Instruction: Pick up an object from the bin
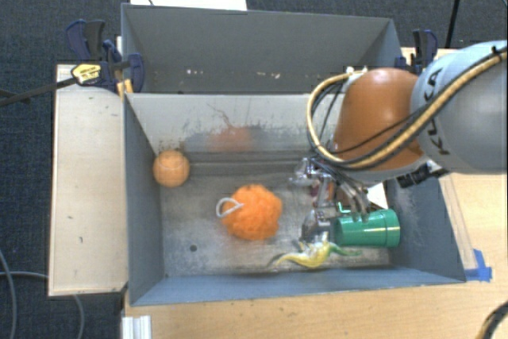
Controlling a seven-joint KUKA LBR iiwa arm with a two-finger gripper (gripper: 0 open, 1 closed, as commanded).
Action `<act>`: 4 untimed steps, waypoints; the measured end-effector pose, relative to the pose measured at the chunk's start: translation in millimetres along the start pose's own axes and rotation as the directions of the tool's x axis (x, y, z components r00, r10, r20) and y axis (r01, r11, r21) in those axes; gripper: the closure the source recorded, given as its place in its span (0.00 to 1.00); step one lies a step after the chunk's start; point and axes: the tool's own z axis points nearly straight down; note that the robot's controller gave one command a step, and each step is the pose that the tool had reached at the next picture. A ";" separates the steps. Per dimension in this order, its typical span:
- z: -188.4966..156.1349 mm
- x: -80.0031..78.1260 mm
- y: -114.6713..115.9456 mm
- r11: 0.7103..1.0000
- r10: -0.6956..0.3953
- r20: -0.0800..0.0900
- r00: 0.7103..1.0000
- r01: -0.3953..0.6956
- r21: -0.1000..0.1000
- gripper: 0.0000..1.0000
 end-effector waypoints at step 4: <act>71.1 -5.2 35.4 0.998 0.064 0.016 0.998 -0.064 -0.003 1.00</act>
Offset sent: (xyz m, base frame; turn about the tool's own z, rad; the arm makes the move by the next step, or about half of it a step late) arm -0.0046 -0.0177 -0.0757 0.1353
